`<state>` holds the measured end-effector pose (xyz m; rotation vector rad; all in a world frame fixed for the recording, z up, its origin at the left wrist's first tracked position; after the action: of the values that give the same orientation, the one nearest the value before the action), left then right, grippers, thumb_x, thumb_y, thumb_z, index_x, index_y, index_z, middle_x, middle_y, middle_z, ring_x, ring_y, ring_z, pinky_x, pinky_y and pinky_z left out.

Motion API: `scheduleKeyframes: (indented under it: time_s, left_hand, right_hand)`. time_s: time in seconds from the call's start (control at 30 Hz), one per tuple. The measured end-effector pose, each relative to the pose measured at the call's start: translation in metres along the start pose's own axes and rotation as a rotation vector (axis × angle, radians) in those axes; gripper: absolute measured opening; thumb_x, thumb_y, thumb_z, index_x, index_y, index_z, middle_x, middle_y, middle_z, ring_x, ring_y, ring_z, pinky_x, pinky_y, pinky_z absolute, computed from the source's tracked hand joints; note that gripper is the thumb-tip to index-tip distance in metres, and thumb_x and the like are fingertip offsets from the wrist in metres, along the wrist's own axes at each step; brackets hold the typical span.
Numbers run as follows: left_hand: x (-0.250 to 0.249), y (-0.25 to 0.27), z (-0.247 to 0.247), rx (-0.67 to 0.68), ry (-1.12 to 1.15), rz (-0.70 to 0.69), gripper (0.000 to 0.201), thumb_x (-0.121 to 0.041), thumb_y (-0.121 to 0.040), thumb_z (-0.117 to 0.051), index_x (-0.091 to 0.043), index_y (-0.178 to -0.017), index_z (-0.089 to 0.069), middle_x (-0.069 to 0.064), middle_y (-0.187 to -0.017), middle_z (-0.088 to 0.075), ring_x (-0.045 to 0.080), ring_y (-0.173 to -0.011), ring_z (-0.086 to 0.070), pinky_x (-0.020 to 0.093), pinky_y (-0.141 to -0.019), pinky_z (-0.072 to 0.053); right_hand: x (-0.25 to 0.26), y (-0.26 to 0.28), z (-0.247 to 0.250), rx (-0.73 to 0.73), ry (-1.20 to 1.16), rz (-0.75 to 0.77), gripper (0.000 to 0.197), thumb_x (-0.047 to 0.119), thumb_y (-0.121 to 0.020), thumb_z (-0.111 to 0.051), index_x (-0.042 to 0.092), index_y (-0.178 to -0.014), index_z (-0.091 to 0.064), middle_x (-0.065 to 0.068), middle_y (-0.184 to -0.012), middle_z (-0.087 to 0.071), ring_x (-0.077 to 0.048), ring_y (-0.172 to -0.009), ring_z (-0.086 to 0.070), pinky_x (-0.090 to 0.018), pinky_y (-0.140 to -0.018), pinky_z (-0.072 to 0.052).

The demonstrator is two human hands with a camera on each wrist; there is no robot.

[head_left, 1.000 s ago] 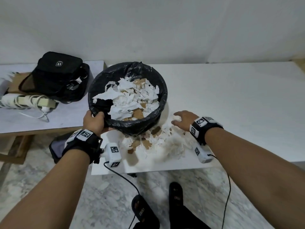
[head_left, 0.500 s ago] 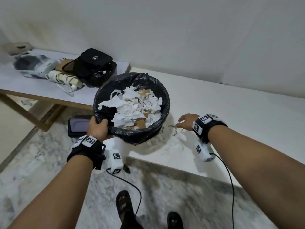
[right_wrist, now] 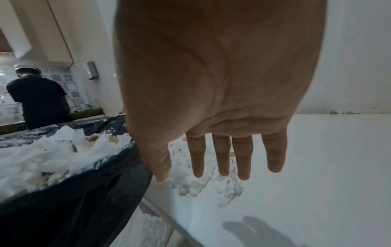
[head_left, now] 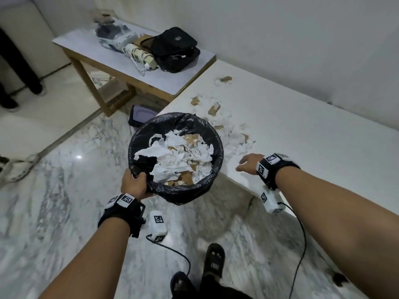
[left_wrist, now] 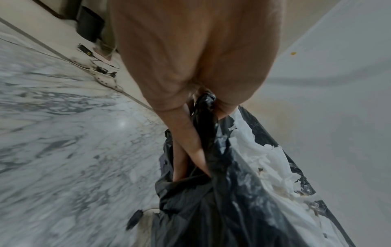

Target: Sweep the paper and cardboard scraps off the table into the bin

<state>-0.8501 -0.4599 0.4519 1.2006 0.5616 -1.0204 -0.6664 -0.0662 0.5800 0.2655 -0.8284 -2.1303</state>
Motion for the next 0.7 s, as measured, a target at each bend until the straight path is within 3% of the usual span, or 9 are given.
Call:
scheduleKeyframes:
  time_s: [0.17, 0.33, 0.4, 0.47, 0.7]
  left_hand:
    - [0.059, 0.032, 0.033, -0.060, 0.018, 0.057, 0.034, -0.043, -0.060, -0.059, -0.047, -0.093, -0.060, 0.008, -0.109, -0.072, 0.045, -0.096, -0.072, 0.066, -0.078, -0.062]
    - [0.073, 0.092, 0.041, -0.101, 0.036, 0.104, 0.019, -0.022, -0.083, -0.055, -0.036, -0.096, -0.055, 0.015, -0.110, -0.066, 0.046, -0.098, -0.068, 0.071, -0.074, -0.060]
    - [0.091, 0.100, 0.041, -0.123, 0.020, 0.116, 0.023, -0.022, -0.084, -0.055, -0.041, -0.096, -0.054, 0.017, -0.113, -0.066, 0.047, -0.101, -0.068, 0.072, -0.075, -0.060]
    - [0.121, 0.090, 0.037, -0.133, 0.003, 0.128, 0.030, -0.026, -0.078, -0.054, -0.047, -0.098, -0.055, 0.017, -0.114, -0.068, 0.047, -0.101, -0.070, 0.070, -0.077, -0.060]
    - [0.141, 0.135, -0.009, -0.186, -0.016, 0.193, 0.032, -0.027, -0.084, -0.054, -0.034, -0.115, -0.057, 0.015, -0.114, -0.070, 0.048, -0.098, -0.070, 0.069, -0.072, -0.062]
  right_hand:
    - [0.018, 0.015, -0.030, -0.014, 0.030, 0.063, 0.057, 0.047, -0.094, -0.056, 0.016, -0.142, -0.051, -0.006, -0.152, -0.043, -0.028, -0.137, -0.043, -0.035, -0.108, -0.037]
    - [0.013, 0.019, -0.053, -0.004, 0.037, 0.094, 0.060, 0.050, -0.091, -0.057, 0.020, -0.142, -0.049, -0.006, -0.149, -0.046, -0.028, -0.134, -0.046, -0.039, -0.108, -0.039]
    - [0.008, 0.015, -0.057, 0.005, 0.049, 0.101, 0.061, 0.050, -0.092, -0.056, 0.020, -0.144, -0.045, -0.006, -0.151, -0.044, -0.029, -0.135, -0.044, -0.039, -0.109, -0.039]
    - [0.005, 0.007, -0.057, 0.007, 0.063, 0.122, 0.062, 0.048, -0.093, -0.055, 0.019, -0.146, -0.043, -0.006, -0.153, -0.041, -0.028, -0.137, -0.042, -0.038, -0.109, -0.037]
    - [-0.006, -0.039, -0.040, -0.102, 0.074, 0.265, 0.053, 0.038, -0.095, -0.053, 0.019, -0.144, -0.045, -0.010, -0.148, -0.044, -0.031, -0.130, -0.048, -0.036, -0.099, -0.041]
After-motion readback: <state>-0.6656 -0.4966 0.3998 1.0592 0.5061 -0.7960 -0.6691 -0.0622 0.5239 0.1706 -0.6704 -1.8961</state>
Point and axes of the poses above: each hand's wrist, its own y-axis away from the middle knuckle, its own z-axis out of the back of the hand, x = y × z, the point moved 6 cm from there along -y, towards the middle knuckle
